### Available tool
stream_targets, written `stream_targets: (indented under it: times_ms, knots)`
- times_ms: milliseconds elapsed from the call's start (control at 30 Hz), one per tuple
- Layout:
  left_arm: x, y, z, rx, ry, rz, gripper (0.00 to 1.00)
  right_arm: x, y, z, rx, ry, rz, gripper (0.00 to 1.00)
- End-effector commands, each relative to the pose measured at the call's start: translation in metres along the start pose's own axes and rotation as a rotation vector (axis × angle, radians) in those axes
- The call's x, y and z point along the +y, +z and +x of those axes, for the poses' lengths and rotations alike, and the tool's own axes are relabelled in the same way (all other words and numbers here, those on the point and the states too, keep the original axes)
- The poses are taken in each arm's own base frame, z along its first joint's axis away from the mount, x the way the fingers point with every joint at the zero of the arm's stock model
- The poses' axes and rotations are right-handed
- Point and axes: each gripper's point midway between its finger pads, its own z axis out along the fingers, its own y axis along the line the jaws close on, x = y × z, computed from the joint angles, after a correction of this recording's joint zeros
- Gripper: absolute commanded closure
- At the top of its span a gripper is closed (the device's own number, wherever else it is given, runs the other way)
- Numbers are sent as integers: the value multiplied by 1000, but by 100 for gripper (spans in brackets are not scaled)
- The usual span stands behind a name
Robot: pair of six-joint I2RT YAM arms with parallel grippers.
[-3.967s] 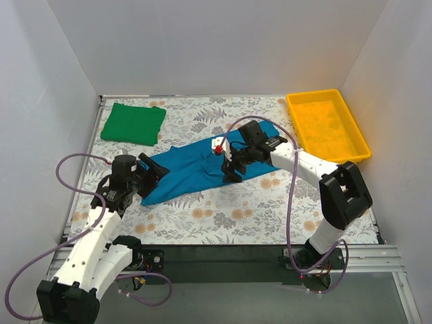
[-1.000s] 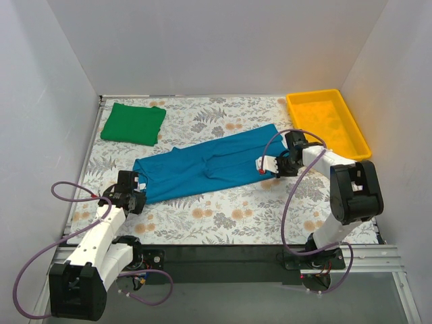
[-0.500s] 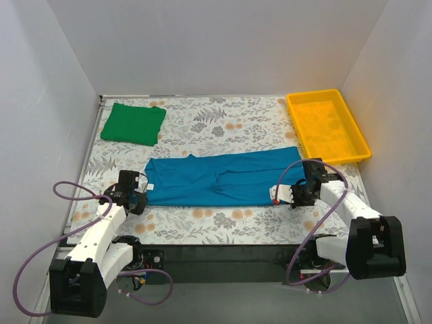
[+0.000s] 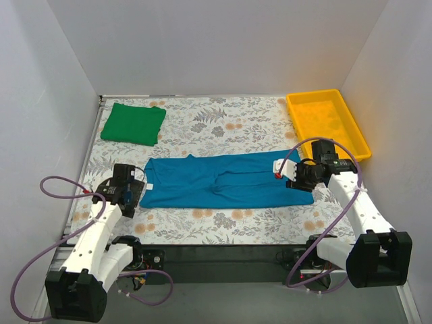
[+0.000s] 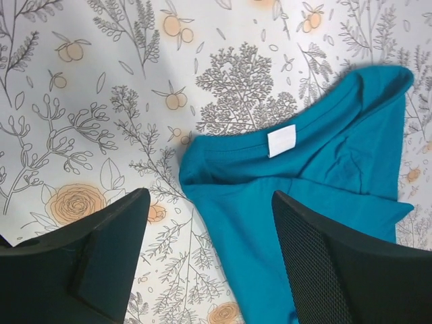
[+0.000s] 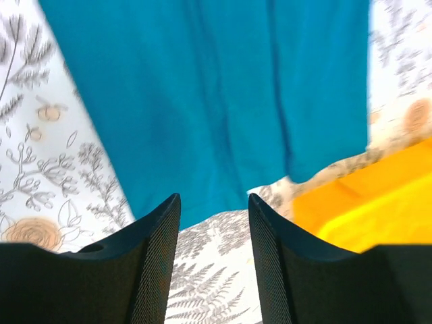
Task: Fold and stack the t-shirts
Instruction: Fold the tshirt
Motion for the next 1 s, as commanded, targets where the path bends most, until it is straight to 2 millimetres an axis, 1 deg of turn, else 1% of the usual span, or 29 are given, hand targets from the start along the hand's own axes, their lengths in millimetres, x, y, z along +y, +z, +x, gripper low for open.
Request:
stream_targets:
  times_ms: [0, 33, 67, 100, 133, 167, 200, 233, 267, 300, 333, 367, 400, 433, 467, 500, 533, 567, 633, 667, 700, 733, 767, 800, 833, 900, 967]
  knots:
    - [-13, -10, -14, -46, 18, 60, 27, -4, -12, -35, -148, 94, -41, 48]
    - [-23, -12, -12, -32, 41, 109, 23, -3, -13, -48, -217, 110, -61, 47]
    - [-28, -11, -6, -8, 151, 163, 21, -7, -16, -59, -262, 143, -68, 46]
    - [-64, -22, 3, 38, 184, 344, 21, -5, -14, -68, -305, 173, -100, 45]
    - [-79, -27, 8, 55, 241, 434, 20, -2, -16, -87, -408, 200, -140, 45]
    - [-88, -29, 12, 63, 281, 496, 20, -1, -18, -98, -460, 244, -174, 45]
    - [-108, -31, 14, 57, 342, 581, 20, 3, -14, -106, -503, 277, -226, 45]
    - [-116, -30, 12, 46, 363, 598, 20, 7, -16, -120, -579, 295, -271, 45]
    - [-120, -23, 14, 48, 392, 585, 20, 10, -15, -126, -602, 313, -307, 45]
    - [-135, -24, 6, 23, 442, 605, 21, 9, -11, -130, -620, 328, -335, 45]
    - [-134, -1, 16, 70, 489, 536, 23, 10, -13, -138, -666, 342, -365, 45]
    - [-137, 8, 17, 81, 521, 517, 28, 10, -13, -141, -687, 359, -382, 45]
    - [-149, 9, 14, 89, 556, 535, 30, 11, -9, -142, -697, 380, -409, 45]
    - [-149, 17, 20, 128, 581, 524, 32, 10, -9, -144, -712, 388, -421, 45]
    - [-150, 30, 25, 158, 602, 501, 35, 10, -7, -144, -708, 395, -428, 45]
    - [-156, 34, 20, 160, 619, 503, 36, 10, -5, -142, -699, 399, -430, 45]
    - [-157, 39, 21, 168, 632, 498, 36, 10, -3, -140, -682, 399, -426, 45]
    - [-156, 47, 22, 179, 643, 477, 36, 10, -2, -139, -680, 398, -421, 45]
    - [-160, 53, 16, 163, 671, 470, 37, 16, 0, -137, -679, 405, -428, 45]
    - [-156, 61, 18, 175, 687, 441, 37, 17, 1, -136, -676, 406, -427, 45]
    - [-155, 69, 5, 161, 667, 417, 37, 16, 1, -136, -674, 404, -422, 45]
    - [-156, 73, 2, 158, 673, 406, 38, 17, 3, -134, -664, 407, -421, 45]
    - [-155, 77, 2, 159, 696, 390, 38, 15, 3, -134, -661, 403, -414, 45]
    - [-151, 86, 3, 171, 707, 362, 39, 14, 3, -133, -660, 406, -411, 45]
    - [-155, 86, 0, 165, 717, 362, 41, 15, 4, -133, -656, 409, -413, 45]
    - [-150, 95, -1, 164, 746, 325, 42, 15, 4, -133, -655, 410, -413, 45]
    - [-153, 97, -6, 146, 761, 308, 42, 16, 5, -132, -653, 411, -411, 45]
